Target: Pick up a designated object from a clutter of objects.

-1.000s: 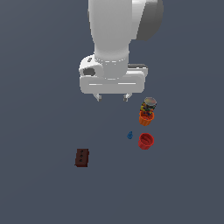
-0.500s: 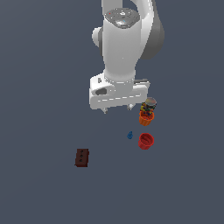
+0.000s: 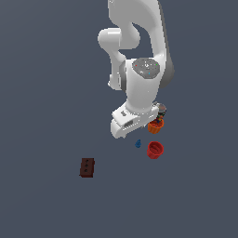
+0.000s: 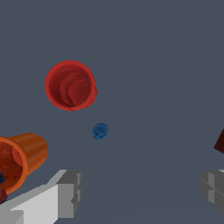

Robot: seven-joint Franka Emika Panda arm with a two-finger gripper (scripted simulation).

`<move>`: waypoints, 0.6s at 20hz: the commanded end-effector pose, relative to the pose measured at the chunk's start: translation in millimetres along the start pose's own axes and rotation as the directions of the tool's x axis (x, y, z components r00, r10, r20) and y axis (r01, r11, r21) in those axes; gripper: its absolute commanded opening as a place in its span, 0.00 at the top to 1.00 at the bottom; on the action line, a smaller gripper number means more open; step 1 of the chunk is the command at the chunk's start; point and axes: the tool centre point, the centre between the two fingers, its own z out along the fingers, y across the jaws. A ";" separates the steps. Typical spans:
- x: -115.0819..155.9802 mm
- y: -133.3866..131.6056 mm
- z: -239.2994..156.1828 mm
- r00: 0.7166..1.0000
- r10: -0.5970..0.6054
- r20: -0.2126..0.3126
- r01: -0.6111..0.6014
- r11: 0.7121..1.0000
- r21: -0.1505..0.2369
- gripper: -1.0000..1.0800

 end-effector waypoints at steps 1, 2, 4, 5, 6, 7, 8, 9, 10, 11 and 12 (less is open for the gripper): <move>3.5 -10.3 21.2 0.996 -0.084 -0.001 0.084 0.996 0.000 0.04; 4.4 -14.2 28.5 0.994 -0.112 -0.001 0.112 0.994 0.001 0.04; 5.8 -21.2 41.4 0.987 -0.163 -0.002 0.163 0.987 0.002 0.04; 6.3 -24.4 47.1 0.983 -0.185 -0.003 0.185 0.983 0.003 0.04; 6.7 -27.4 52.3 0.979 -0.206 -0.003 0.206 0.979 0.004 0.04; 7.0 -30.2 57.0 0.975 -0.224 -0.004 0.224 0.975 0.004 0.04; 7.2 -32.6 61.2 0.971 -0.240 -0.005 0.240 0.971 0.005 0.04; 7.4 -34.9 64.8 0.967 -0.255 -0.005 0.255 0.967 0.006 0.04; 7.5 -36.8 68.0 0.964 -0.267 -0.006 0.267 0.964 0.006 0.04; 7.6 -38.5 70.7 0.961 -0.277 -0.006 0.277 0.961 0.007 0.04; 7.7 -39.8 72.8 0.958 -0.286 -0.007 0.286 0.958 0.007 0.04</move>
